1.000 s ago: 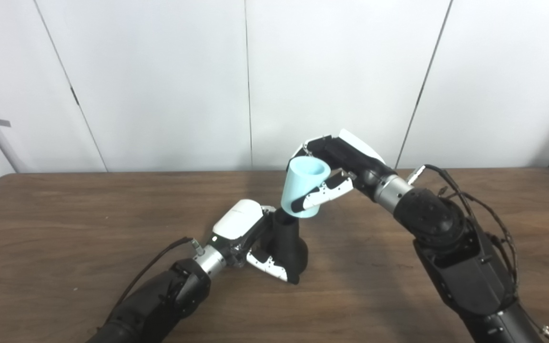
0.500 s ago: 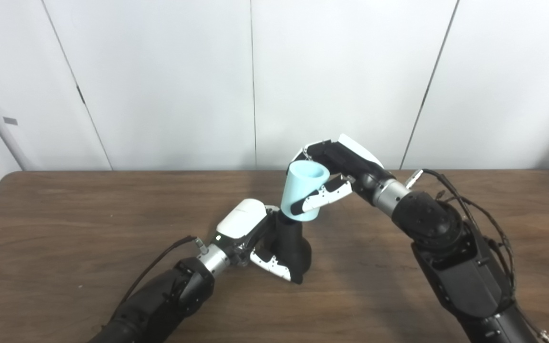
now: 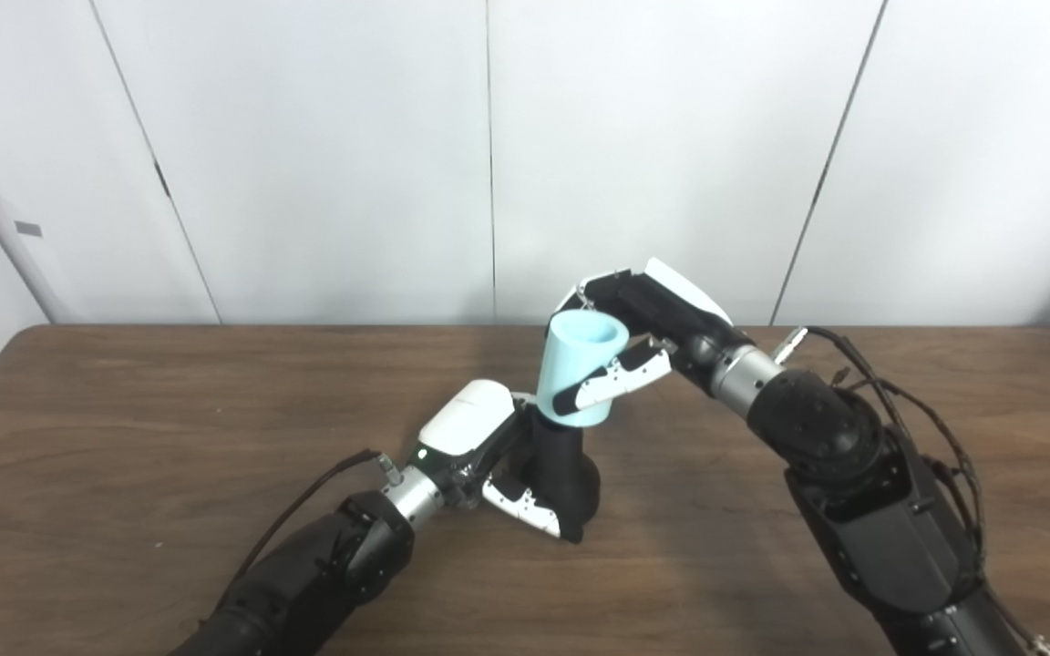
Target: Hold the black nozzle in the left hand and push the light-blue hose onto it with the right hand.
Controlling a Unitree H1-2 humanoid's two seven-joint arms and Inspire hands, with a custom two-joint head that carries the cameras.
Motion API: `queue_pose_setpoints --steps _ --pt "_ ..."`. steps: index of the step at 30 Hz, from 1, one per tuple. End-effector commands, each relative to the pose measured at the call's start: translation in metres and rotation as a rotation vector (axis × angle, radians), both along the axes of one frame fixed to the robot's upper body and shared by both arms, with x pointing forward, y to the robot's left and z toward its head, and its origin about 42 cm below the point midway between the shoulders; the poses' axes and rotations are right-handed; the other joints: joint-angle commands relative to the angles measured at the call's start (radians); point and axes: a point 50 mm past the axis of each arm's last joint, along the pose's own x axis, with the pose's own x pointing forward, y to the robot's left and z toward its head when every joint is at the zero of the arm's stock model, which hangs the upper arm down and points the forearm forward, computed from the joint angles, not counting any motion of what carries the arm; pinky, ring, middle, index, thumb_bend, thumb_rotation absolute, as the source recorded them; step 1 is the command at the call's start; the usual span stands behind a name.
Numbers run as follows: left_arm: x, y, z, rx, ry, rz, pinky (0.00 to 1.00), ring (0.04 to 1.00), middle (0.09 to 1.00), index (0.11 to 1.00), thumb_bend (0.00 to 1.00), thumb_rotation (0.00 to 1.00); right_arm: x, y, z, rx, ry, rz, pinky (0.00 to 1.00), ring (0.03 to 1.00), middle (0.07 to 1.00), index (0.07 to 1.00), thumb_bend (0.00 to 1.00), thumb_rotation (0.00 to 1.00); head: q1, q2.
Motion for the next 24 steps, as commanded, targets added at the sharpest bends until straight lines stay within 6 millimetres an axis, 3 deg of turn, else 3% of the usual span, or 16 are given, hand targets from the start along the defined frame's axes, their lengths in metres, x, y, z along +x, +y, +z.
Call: queue_pose_setpoints --steps 1,24 --pt "-0.0682 0.005 -0.099 0.293 0.309 -0.055 0.54 0.607 0.499 0.473 0.52 0.0 -0.0036 0.0202 0.0305 -0.004 -0.103 0.094 0.35 0.404 0.455 0.488 0.53 0.0 0.001 0.001" --pt "-0.0667 0.0033 -0.0959 0.291 0.306 -0.053 0.52 0.602 0.492 0.477 0.52 0.0 -0.0043 0.023 0.0314 -0.051 -0.128 0.128 0.37 0.424 0.47 0.487 0.53 0.0 0.003 0.014"
